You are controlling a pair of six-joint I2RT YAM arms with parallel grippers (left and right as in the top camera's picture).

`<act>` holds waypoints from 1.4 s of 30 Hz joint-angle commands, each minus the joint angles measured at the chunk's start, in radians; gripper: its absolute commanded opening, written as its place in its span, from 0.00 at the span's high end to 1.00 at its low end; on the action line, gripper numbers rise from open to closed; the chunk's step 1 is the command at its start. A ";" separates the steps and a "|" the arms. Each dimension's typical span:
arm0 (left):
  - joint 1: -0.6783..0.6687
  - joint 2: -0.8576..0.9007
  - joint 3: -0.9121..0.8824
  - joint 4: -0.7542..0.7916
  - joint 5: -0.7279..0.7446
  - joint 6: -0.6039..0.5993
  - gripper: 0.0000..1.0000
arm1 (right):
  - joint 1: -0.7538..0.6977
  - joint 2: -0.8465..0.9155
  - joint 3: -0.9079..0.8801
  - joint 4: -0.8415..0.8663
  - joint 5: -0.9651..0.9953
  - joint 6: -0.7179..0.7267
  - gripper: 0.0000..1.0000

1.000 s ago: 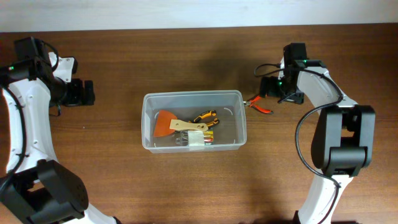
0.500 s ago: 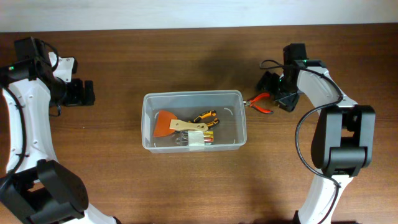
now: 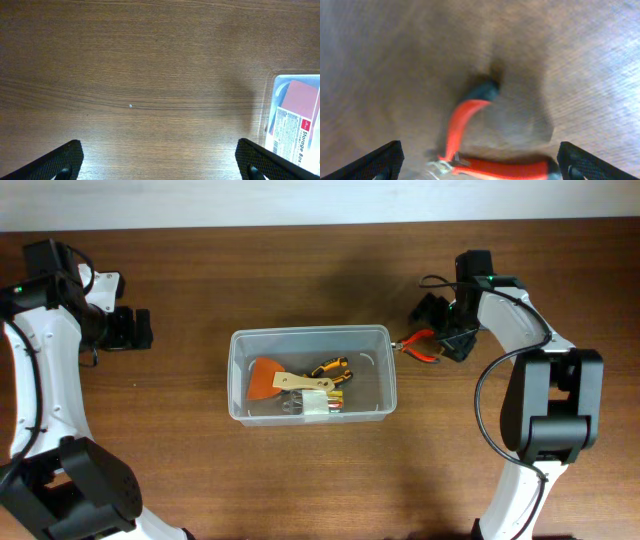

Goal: Pack container

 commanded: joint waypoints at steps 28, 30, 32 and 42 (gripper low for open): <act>0.008 0.009 -0.005 0.002 0.014 -0.010 0.01 | 0.087 0.016 0.180 -0.275 0.246 0.340 0.01; 0.008 0.009 -0.005 0.002 0.014 -0.010 0.01 | 0.087 0.016 0.200 -0.309 0.249 0.360 0.01; 0.008 0.009 -0.005 0.002 0.014 -0.010 0.01 | 0.088 0.016 0.213 -0.349 0.252 0.423 0.01; 0.008 0.009 -0.005 0.002 0.014 -0.010 0.01 | 0.129 0.016 0.214 -0.385 0.240 0.584 0.01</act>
